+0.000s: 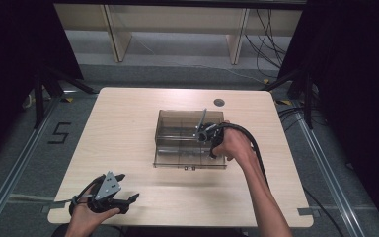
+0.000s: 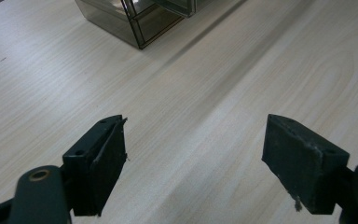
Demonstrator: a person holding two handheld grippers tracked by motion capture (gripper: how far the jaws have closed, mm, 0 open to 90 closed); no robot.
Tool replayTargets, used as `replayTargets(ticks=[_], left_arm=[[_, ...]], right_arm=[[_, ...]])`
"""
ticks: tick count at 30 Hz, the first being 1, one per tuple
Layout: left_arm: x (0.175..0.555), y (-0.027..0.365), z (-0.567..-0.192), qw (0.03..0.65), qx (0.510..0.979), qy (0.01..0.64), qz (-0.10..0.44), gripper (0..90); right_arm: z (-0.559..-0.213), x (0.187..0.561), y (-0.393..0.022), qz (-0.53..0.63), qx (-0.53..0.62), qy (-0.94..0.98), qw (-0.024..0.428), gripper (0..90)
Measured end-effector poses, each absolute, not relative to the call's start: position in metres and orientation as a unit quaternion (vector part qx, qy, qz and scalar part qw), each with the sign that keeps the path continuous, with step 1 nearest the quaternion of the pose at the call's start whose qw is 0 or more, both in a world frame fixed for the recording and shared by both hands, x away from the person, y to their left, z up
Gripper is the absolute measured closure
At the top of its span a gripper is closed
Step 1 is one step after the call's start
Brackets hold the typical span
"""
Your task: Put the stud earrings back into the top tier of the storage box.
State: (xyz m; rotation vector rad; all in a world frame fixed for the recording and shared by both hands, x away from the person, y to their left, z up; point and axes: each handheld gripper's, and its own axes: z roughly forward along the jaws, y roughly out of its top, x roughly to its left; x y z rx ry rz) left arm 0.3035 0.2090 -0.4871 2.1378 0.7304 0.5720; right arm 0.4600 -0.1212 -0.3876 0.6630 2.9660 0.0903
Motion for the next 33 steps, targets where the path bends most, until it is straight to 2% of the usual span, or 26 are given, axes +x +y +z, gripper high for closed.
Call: replayTargets(ticks=[7,17,33], left_arm=[[0.305,0.210,-0.487,0.392,0.847,0.277,0.229,20.9],[0.304,0.209,-0.487,0.396,0.842,0.288,0.225,20.9],[0.305,0.210,-0.488,0.391,0.840,0.298,0.231,20.9]], right_arm=[[-0.371,0.449,-0.134,0.043,0.215,0.972,0.078,72.1],[-0.363,0.431,-0.165,0.065,0.246,0.963,0.086,69.2],[-0.373,0.406,-0.205,0.113,0.272,0.950,0.099,61.7]])
